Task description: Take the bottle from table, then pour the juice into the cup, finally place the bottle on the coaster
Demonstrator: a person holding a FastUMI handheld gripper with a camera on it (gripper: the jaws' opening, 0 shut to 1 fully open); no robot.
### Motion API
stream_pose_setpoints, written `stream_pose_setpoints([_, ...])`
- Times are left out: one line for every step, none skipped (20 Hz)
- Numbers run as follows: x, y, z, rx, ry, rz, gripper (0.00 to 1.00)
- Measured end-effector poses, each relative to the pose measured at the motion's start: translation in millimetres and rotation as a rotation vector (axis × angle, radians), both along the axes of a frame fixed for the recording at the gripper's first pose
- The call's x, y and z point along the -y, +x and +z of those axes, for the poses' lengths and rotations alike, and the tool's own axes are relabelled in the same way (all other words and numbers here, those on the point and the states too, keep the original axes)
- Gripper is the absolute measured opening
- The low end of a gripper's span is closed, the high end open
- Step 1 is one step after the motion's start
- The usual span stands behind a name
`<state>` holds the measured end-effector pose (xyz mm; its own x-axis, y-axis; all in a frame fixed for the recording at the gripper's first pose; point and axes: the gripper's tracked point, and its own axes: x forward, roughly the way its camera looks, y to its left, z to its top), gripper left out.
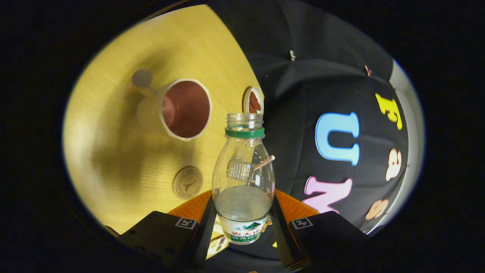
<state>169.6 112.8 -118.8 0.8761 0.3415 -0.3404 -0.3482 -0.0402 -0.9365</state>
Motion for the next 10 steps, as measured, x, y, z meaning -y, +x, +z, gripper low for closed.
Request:
stream_pose_setpoints([2,-1,5,-0.043,0.080,-0.031,0.75])
stream_pose_setpoints([1,-1,11,-0.084,0.175,-0.062,0.75])
stream_pose_setpoints([1,-1,18,-0.120,0.265,-0.084,0.75])
stream_pose_setpoints([-1,-1,26,-0.159,0.360,-0.099,0.75])
stream_pose_setpoints([-1,-2,34,-0.198,0.460,-0.115,0.75])
stream_pose_setpoints([0,1,41,-0.243,0.563,-0.134,0.75])
stream_pose_setpoints([0,5,45,-0.290,0.662,-0.157,0.75])
stream_pose_setpoints([5,12,47,-0.330,0.753,-0.183,0.75])
stream_pose_setpoints([8,19,46,-0.371,0.834,-0.204,0.75])
stream_pose_setpoints([12,26,45,-0.400,0.908,-0.232,0.75])
